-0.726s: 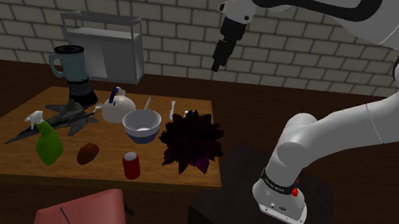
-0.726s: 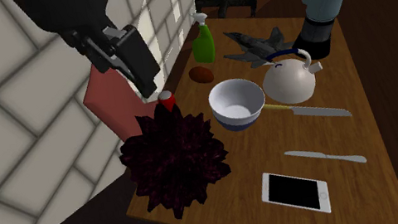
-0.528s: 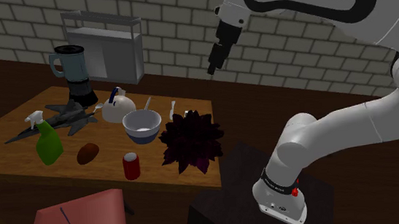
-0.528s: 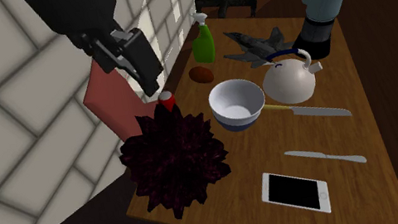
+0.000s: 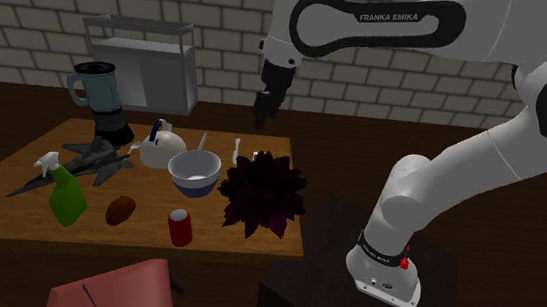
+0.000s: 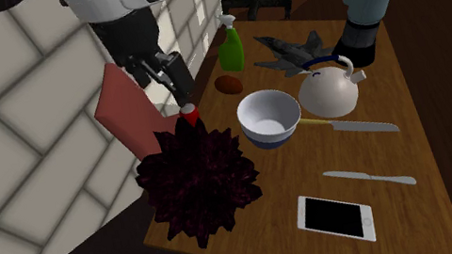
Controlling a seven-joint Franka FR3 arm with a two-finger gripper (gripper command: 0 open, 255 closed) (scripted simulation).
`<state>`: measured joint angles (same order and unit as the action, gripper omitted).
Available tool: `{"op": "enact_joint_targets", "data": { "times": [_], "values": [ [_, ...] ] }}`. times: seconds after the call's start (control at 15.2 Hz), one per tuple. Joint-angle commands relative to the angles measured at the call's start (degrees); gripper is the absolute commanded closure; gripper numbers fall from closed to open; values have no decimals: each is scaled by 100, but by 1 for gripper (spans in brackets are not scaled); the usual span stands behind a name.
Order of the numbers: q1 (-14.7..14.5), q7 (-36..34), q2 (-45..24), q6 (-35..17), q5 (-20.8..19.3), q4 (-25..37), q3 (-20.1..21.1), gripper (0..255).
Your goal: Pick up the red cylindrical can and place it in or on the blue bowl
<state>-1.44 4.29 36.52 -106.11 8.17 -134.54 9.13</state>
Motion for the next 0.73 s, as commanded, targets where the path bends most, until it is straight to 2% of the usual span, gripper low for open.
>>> {"op": "enact_joint_targets", "data": {
  "times": [0.0,0.33,0.66],
  "values": [
    [-25,-110,-327,-249,14,39,158,0],
    [-92,-462,-1148,-902,-9,95,598,0],
    [-129,-887,-2095,-1492,-199,315,1017,0]
  ]
}}
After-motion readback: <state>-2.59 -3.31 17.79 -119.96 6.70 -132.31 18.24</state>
